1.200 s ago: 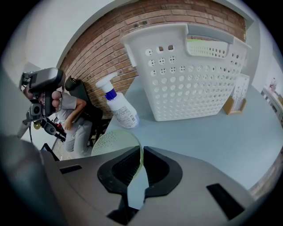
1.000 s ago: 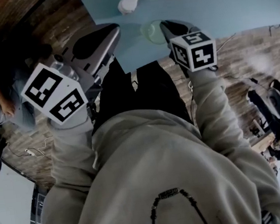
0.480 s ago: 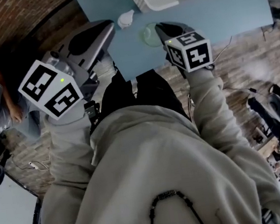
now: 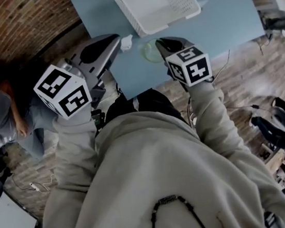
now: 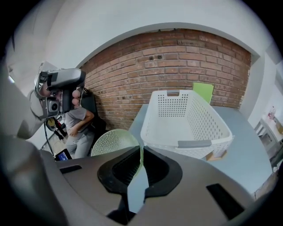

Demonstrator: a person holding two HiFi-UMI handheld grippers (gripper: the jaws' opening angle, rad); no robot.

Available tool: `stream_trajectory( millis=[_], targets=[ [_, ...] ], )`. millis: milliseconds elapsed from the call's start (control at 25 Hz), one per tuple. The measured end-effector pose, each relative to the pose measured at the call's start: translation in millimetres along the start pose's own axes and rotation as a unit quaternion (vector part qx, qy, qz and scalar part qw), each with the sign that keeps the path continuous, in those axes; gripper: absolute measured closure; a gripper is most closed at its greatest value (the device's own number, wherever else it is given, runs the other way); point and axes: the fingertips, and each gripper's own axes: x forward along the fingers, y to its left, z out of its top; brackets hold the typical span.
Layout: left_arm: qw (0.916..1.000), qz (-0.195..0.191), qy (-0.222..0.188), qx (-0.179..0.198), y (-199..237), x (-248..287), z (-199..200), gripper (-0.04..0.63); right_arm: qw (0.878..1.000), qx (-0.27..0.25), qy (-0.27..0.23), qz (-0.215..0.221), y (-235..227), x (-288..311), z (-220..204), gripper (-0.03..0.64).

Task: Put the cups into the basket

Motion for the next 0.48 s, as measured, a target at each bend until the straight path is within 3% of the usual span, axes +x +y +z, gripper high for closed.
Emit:
stream_trajectory(
  millis=[480],
  targets=[
    [0.9984, 0.001, -0.034, 0.046, -19, -1, 53, 0.600, 0.999, -0.039, -0.039, 0.003, -3, -36, 53, 0.581]
  ],
)
